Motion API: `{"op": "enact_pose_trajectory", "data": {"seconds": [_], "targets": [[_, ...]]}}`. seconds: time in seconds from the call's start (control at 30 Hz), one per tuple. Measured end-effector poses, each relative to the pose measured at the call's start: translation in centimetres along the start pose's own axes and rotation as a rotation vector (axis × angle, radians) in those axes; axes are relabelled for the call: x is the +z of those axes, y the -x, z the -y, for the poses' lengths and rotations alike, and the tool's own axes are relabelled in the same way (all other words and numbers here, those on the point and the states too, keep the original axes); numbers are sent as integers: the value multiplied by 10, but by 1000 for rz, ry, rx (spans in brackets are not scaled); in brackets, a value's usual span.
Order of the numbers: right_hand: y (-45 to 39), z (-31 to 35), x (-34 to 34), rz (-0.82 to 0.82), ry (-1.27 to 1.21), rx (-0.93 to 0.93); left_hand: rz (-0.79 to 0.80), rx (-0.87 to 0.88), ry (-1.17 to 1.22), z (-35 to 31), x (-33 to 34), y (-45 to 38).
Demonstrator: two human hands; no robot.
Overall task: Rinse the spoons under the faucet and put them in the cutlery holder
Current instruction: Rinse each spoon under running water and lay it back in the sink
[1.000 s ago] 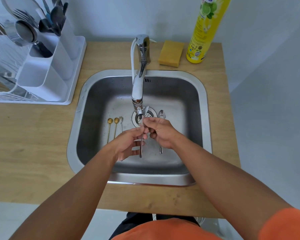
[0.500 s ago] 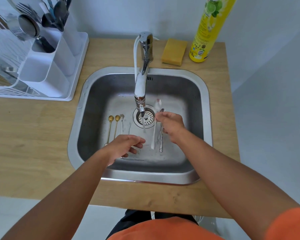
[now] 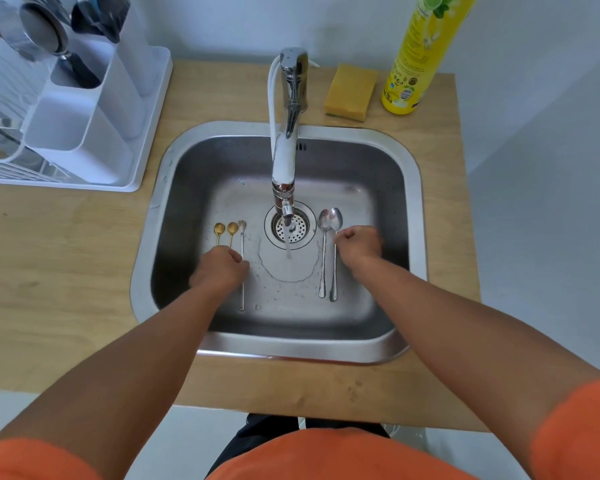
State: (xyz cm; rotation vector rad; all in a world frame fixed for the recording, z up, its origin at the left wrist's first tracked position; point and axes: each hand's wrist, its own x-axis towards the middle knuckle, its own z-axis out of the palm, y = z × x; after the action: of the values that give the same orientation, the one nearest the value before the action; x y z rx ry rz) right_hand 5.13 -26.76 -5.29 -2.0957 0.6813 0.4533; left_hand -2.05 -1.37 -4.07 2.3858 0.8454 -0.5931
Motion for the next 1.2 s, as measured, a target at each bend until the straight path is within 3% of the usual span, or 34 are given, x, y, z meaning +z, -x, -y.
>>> {"op": "enact_pose_trajectory", "data": {"seconds": [0.37,0.67,0.77,0.9,1.07,1.2], "targets": [[-7,3,0,12,144,83,13,-76,-188,-9,12,3],[-5,7,-4,41,267,35,82,-38,-303,-18,14,9],[1,6,-5,21,300,-19,177,-51,-219,-19,12,8],[11,4,-1,5,250,-125,327,-114,125,-21,7,9],[23,10,9,327,36,-222,497,-58,515,-21,1,21],[34,19,15,582,-21,-141,603,30,551,-27,3,31]]}}
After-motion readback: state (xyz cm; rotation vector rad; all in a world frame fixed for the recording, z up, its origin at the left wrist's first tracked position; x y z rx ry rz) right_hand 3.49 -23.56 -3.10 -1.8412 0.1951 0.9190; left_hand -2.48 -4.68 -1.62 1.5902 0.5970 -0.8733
